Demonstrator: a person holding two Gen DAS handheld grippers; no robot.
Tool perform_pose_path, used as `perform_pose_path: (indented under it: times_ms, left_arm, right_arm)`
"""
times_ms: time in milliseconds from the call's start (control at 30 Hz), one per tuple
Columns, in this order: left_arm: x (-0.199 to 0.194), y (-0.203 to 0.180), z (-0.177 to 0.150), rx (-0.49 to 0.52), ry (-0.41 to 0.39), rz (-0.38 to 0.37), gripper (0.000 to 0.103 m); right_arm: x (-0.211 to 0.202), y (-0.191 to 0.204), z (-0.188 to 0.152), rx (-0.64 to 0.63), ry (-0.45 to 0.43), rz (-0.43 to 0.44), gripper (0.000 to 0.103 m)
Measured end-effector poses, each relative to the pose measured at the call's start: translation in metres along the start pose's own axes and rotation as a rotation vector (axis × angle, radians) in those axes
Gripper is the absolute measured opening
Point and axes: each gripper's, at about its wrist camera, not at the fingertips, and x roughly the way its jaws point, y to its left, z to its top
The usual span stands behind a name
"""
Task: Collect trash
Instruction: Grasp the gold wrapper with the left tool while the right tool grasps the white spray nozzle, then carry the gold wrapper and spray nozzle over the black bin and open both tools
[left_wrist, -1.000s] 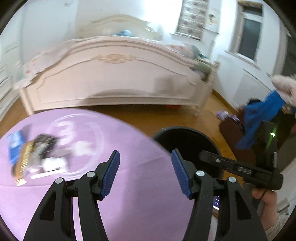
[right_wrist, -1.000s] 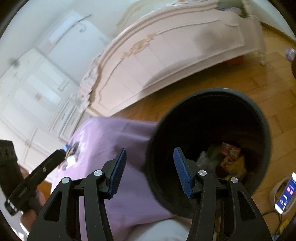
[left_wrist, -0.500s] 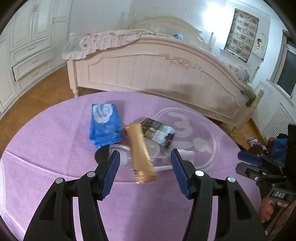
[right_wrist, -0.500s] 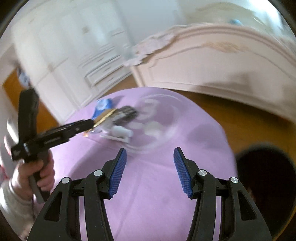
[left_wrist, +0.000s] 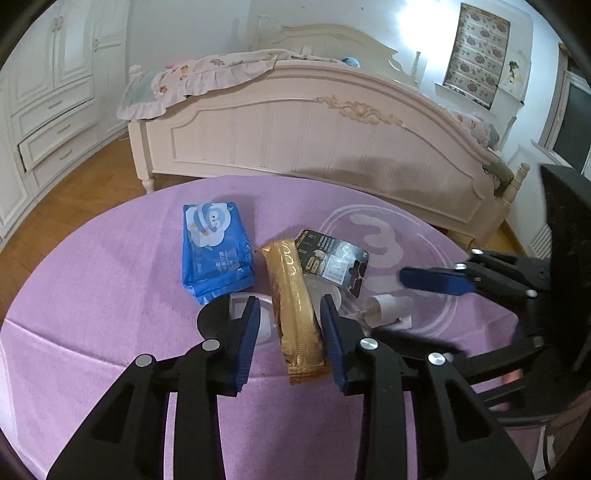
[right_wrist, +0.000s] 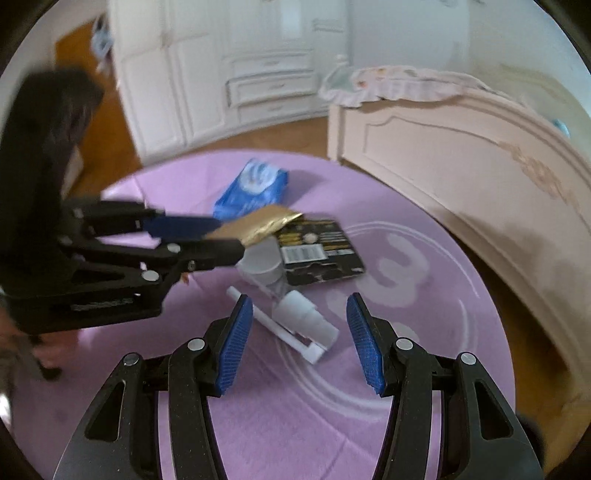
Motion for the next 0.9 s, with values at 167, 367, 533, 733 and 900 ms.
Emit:
perform_pose_path:
  times_ms: [167,367,533,733,900]
  left_arm:
    - [-0.002,-0.001,-0.005,0.021,0.011,-0.001,0.02]
    - [-0.014,0.005,-0.015,-0.006,0.001,-0.02,0.019]
    - [-0.037,0.003,-0.023,-0.026,-0.036,-0.04,0.019]
    - [-0.075,-0.027,-0.028,0.012,-0.1,-0.083,0.019]
    - [-0.102,-0.073,-0.028,0.081,-0.156,-0.129,0.019]
  right_arm:
    - [0.005,0.005,-0.002,0.0,0.051,0.045,0.034]
    - [-0.015,0.006,-0.021,0.104,0.04,0.071,0.033]
    - [-0.052,-0.012,-0.05,0.357,-0.065,0.143,0.033]
    - [-0.113,-0.021,-0.086,0.588,-0.25,0.161,0.033]
    - [-0.159,-0.026,-0.112,0.686,-0.363,0.152,0.033]
